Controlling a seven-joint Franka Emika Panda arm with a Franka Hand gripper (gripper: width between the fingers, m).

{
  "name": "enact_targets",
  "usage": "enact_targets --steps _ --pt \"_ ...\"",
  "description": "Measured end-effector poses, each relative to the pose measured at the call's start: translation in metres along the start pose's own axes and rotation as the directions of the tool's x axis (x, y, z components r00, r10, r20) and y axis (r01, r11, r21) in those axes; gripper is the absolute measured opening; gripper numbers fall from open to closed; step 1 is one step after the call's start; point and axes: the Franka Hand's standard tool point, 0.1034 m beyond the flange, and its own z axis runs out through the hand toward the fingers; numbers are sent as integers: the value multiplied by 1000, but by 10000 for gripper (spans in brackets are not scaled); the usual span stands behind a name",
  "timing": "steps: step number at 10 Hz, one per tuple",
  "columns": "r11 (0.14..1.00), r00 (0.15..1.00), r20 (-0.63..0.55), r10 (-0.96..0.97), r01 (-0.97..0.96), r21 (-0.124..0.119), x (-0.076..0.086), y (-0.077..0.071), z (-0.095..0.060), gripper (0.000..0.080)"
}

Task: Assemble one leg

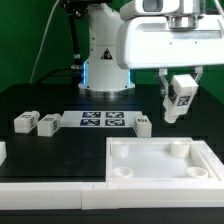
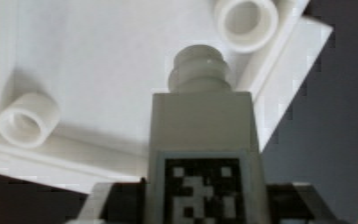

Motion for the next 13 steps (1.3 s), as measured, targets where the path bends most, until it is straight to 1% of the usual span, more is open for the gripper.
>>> enact_targets --steps 2,3,4,5,6,7,8,9,10,13 --pt "999 999 -19 35 -35 8 24 -18 4 290" --pt "1000 1000 -16 15 -14 6 21 -15 5 290" --pt "1000 999 -50 18 -18 2 22 -13 5 290" --pt "1000 998 -54 17 -17 2 22 -14 6 290" --pt "1000 994 -107 17 -18 -3 25 -13 4 290" --pt "1000 974 -226 7 -11 -16 29 -10 2 290" --pt "1000 962 -274 6 -13 -22 20 -9 4 290" --pt "1000 962 -272 10 -17 -25 4 -6 6 290" --pt "1000 965 -261 0 -8 -30 2 -3 7 290" --pt "998 964 -260 -51 38 -55 11 14 17 290"
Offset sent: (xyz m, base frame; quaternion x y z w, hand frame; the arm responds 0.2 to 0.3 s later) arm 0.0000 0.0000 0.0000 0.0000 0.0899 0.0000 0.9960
